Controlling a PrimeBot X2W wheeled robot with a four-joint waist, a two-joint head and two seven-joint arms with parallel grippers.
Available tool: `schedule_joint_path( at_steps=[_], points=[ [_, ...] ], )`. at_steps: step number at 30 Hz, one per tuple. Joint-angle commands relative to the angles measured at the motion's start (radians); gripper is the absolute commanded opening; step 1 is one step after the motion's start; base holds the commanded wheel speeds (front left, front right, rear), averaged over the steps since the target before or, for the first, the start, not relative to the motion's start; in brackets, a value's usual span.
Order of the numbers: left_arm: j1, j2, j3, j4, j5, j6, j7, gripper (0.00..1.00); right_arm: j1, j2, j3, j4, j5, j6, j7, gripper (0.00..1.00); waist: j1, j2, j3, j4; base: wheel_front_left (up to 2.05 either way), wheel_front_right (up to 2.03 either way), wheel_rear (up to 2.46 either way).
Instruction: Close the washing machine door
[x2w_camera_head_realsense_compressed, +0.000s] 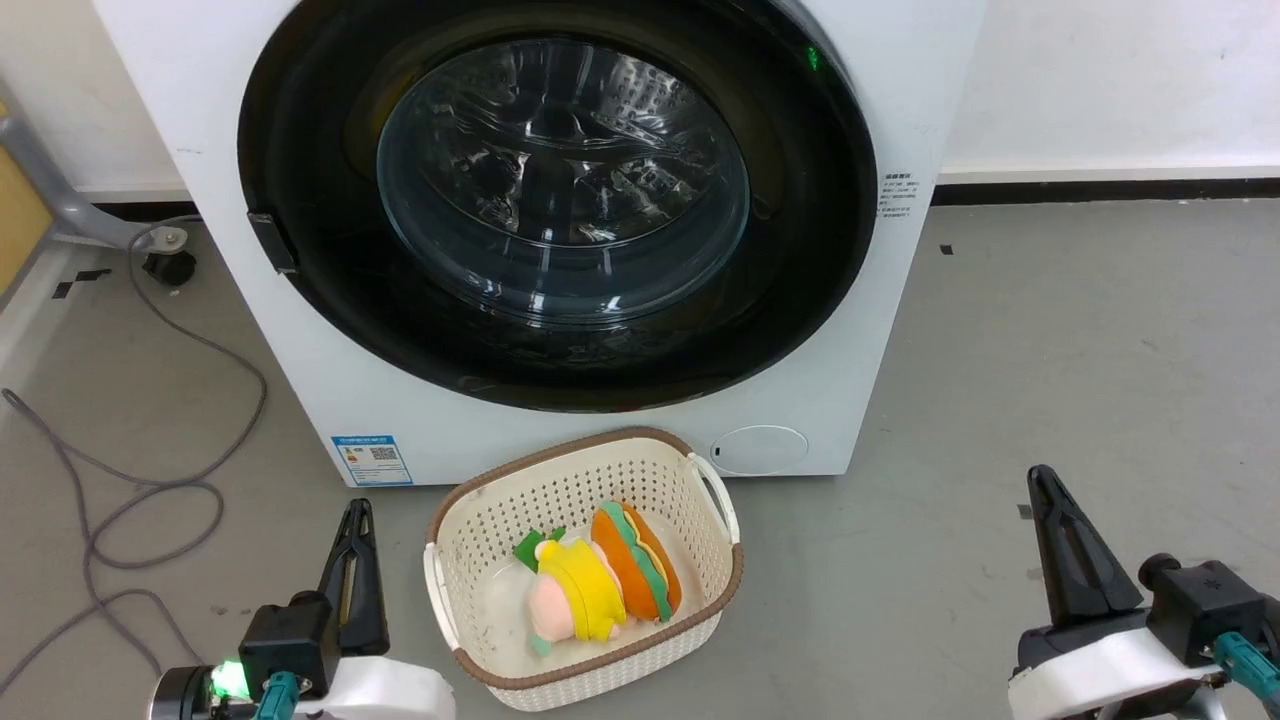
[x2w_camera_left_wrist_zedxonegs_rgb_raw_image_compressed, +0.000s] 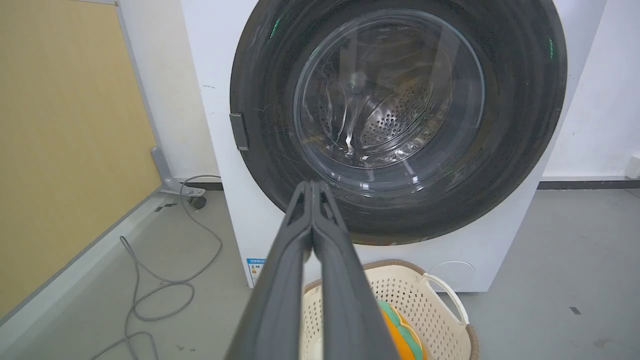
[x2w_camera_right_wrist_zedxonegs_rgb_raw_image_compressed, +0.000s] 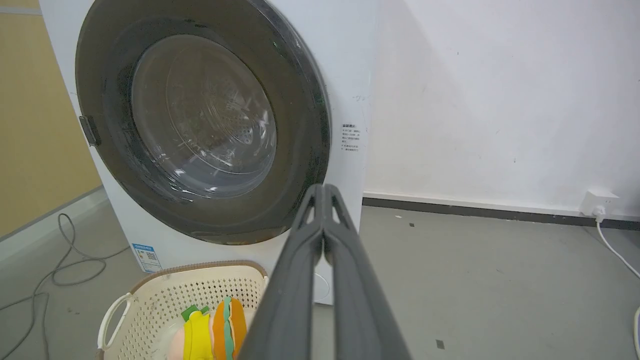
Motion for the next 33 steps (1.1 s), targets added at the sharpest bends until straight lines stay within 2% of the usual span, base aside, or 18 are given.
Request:
schedule_joint_path(
  at_steps=[1,33],
  points=[
    [-0.003,0.0,0.001,-0.006,0.004,-0.005,0.005,0.0,0.003,0.001,0.002,-0.007,-0.002,0.0,0.005,0.0,0.0001,-0.0001,0.0,0.0,0.0,0.0,0.0],
    [-0.008,0.0,0.006,-0.025,0.014,-0.034,0.071,0.0,0.009,0.002,0.021,-0.032,-0.011,0.0,0.071,0.0,0.0001,-0.0001,0.001,0.016,0.0,0.0,0.0]
  ],
)
